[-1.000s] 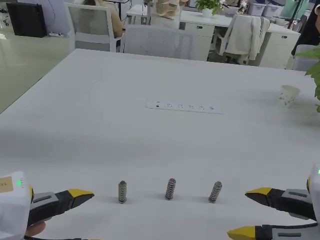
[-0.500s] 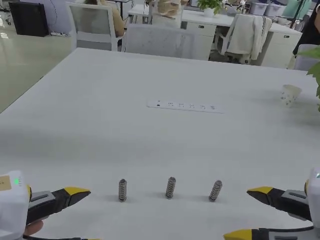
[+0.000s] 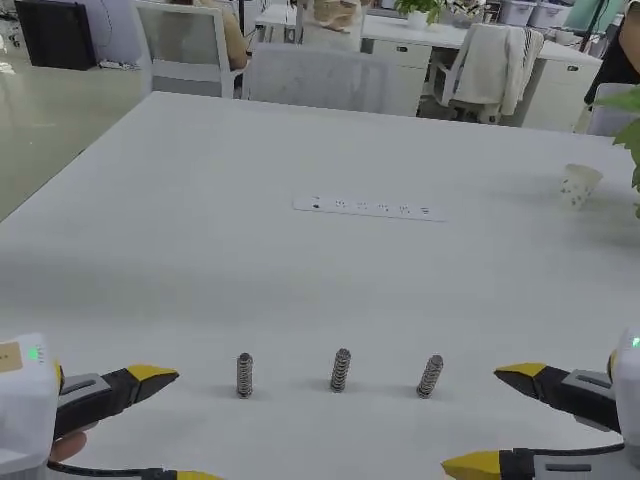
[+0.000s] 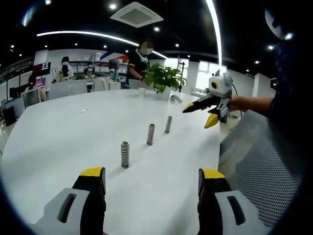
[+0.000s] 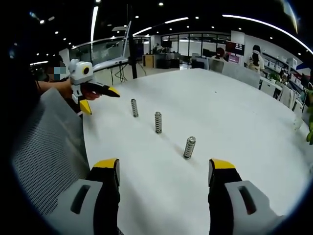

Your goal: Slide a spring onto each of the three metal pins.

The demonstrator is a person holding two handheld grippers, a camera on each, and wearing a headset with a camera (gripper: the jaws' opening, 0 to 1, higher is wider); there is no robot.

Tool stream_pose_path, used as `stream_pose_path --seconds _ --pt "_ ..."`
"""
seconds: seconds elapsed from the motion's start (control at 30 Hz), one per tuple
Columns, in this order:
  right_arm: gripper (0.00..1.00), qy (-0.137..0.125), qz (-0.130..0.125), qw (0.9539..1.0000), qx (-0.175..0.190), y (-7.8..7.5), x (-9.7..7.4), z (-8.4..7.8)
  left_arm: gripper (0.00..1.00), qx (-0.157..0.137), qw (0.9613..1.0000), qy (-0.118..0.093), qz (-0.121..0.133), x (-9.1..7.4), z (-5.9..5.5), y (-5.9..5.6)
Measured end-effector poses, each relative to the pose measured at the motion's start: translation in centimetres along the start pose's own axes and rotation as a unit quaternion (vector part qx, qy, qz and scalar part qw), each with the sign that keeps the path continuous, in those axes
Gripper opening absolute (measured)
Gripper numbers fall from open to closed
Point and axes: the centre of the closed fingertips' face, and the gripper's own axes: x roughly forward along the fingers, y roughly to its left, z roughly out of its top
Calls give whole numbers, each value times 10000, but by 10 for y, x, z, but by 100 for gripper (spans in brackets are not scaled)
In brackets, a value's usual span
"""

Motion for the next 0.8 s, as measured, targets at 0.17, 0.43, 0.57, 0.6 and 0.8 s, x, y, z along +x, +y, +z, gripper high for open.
stream_pose_path --seconds 0.17,0.43,0.57,0.6,0.8 --pt "74 5 -11 10000 5 0 1 0 74 2 10000 -14 -2 1 1 0" --pt "75 -15 -13 10000 21 0 1 1 75 10 10000 -13 2 2 3 1" --pt "75 -1 -15 10000 20 1 2 -2 74 15 10000 1 -4 2 3 1" --pt "75 4 -25 10000 23 1 1 -2 75 22 10000 3 -2 2 3 1" --pt "75 -32 -29 10000 56 1 1 -4 74 29 10000 -13 -5 2 4 2"
